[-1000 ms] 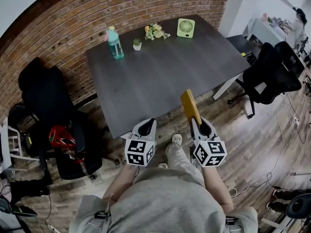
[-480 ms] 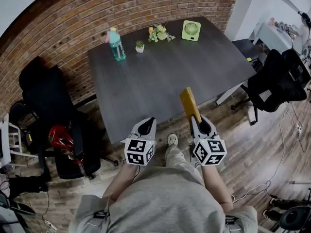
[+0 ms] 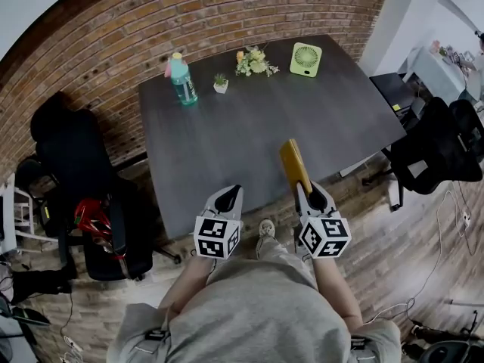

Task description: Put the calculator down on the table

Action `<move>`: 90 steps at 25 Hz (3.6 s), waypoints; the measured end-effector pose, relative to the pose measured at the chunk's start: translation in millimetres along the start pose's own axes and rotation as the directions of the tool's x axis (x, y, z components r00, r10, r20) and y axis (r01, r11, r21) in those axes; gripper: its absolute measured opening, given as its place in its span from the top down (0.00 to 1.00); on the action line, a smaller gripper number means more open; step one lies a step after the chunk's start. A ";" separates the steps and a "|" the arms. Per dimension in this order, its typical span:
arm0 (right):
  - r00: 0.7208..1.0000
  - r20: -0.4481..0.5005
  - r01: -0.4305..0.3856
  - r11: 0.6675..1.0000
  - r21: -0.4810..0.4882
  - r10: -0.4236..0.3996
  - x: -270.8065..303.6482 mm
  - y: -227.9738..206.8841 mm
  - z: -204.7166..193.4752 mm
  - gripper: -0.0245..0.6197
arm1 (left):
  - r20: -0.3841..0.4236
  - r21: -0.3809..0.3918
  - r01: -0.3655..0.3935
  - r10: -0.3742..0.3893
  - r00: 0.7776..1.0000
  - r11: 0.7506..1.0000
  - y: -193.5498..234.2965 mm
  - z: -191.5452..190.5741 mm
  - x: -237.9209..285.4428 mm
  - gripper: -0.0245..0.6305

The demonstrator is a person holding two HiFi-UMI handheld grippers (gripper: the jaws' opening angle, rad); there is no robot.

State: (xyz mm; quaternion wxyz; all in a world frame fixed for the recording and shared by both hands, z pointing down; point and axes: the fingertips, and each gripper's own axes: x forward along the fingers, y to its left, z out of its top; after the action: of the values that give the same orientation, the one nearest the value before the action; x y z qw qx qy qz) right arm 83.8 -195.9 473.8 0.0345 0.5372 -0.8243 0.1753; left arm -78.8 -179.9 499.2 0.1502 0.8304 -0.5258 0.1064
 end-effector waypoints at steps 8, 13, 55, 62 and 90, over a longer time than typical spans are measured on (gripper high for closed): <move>0.999 -0.021 -0.040 0.999 -0.015 0.040 42.9 -23.0 18.6 0.83 | 0.003 -0.018 -0.041 0.041 0.999 0.999 12.8 18.5 36.5 0.93; 0.997 -0.035 -0.064 0.998 -0.023 0.064 68.0 -34.5 24.9 0.83 | 0.000 -0.023 -0.062 0.062 0.998 0.998 19.5 25.9 56.3 0.93; 0.947 -0.300 -0.149 0.985 -0.090 0.116 241.5 -91.9 -49.9 0.83 | -0.029 -0.099 -0.202 0.200 0.979 0.974 65.7 28.9 141.7 0.93; 0.938 -0.328 -0.154 0.983 -0.104 0.112 247.6 -95.2 -63.4 0.83 | -0.034 -0.095 -0.208 0.206 0.978 0.974 66.5 27.9 144.2 0.93; 0.904 -0.412 -0.178 0.977 -0.113 0.117 234.9 -104.8 -99.7 0.83 | -0.045 -0.073 -0.211 0.208 0.977 0.975 51.5 18.5 136.3 0.93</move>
State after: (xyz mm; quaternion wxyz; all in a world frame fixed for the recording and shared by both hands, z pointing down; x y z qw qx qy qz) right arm 66.0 -406.5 651.1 0.2298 0.4212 -0.8486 0.2227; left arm -67.2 -322.0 534.6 0.1799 0.7619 -0.6112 0.1167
